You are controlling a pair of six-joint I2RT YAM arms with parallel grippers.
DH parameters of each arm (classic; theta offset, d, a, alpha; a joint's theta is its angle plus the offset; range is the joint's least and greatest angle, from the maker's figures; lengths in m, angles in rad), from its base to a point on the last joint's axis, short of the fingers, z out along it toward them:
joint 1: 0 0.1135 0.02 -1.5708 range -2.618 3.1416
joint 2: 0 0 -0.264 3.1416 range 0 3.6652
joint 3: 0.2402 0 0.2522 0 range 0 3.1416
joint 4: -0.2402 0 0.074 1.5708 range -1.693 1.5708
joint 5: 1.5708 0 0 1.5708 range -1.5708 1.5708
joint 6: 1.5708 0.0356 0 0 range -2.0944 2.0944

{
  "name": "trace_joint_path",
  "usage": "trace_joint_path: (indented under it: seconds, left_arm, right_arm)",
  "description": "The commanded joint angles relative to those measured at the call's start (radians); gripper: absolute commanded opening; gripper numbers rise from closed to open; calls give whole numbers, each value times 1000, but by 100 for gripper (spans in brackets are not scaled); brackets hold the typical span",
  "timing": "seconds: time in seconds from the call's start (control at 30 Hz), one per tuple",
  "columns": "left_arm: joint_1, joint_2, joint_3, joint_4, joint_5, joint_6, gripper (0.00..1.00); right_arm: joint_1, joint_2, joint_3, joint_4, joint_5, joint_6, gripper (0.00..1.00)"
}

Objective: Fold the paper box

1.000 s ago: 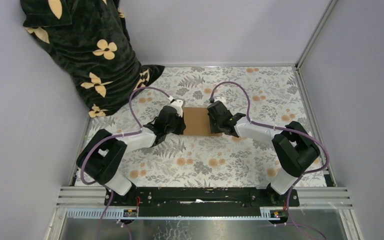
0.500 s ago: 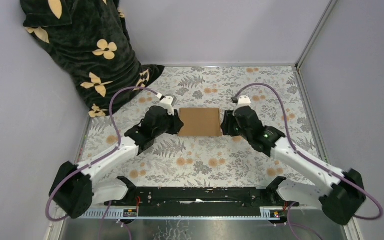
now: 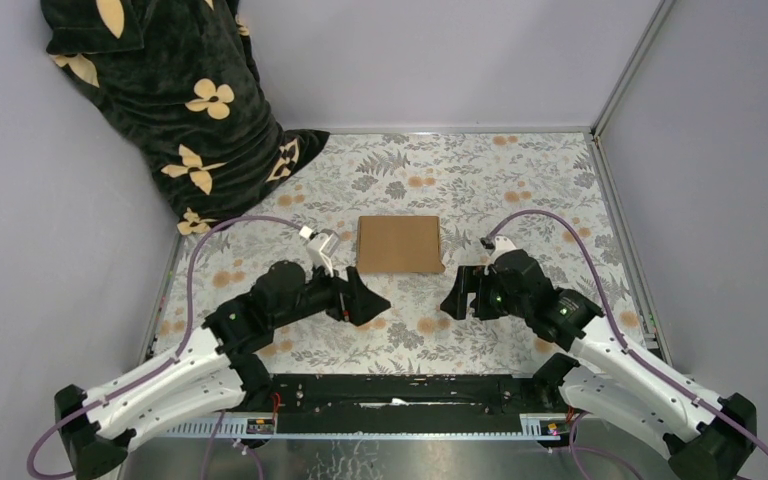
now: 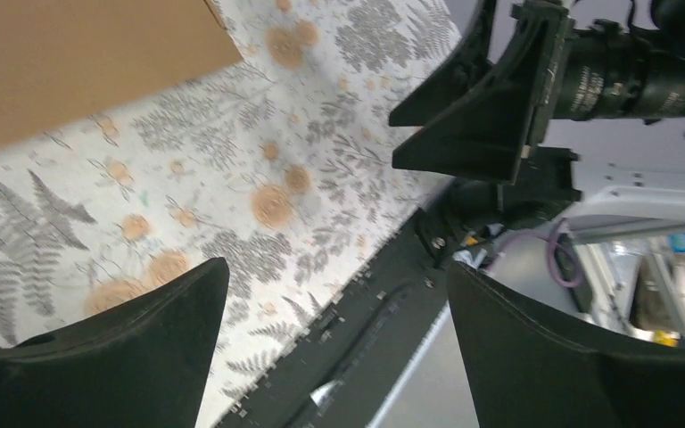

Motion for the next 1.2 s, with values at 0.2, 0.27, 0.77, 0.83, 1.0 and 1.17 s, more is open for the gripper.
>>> trace_joint_path:
  seconds: [0.2, 0.27, 0.77, 0.83, 1.0, 1.17]
  left_arm:
    - [-20, -83, 74, -212, 29, -103, 99]
    - [-20, -64, 75, -197, 27, -123, 99]
    - [-14, 3, 150, -178, -235, -139, 99]
    - [-3, 57, 169, -172, -258, -108, 98]
    - [160, 194, 134, -69, -169, -47, 98]
    - [475, 318, 80, 100, 102, -19, 80]
  right_arm:
    - [-2, 22, 132, -129, -139, -16, 93]
    - [-3, 16, 125, -139, -114, -26, 93]
    - [-7, 138, 95, 63, 25, 13, 69]
    - [-15, 201, 122, 63, 61, -30, 67]
    - [-97, 352, 182, 109, 100, -102, 53]
    - [-182, 544, 276, 180, -2, -132, 48]
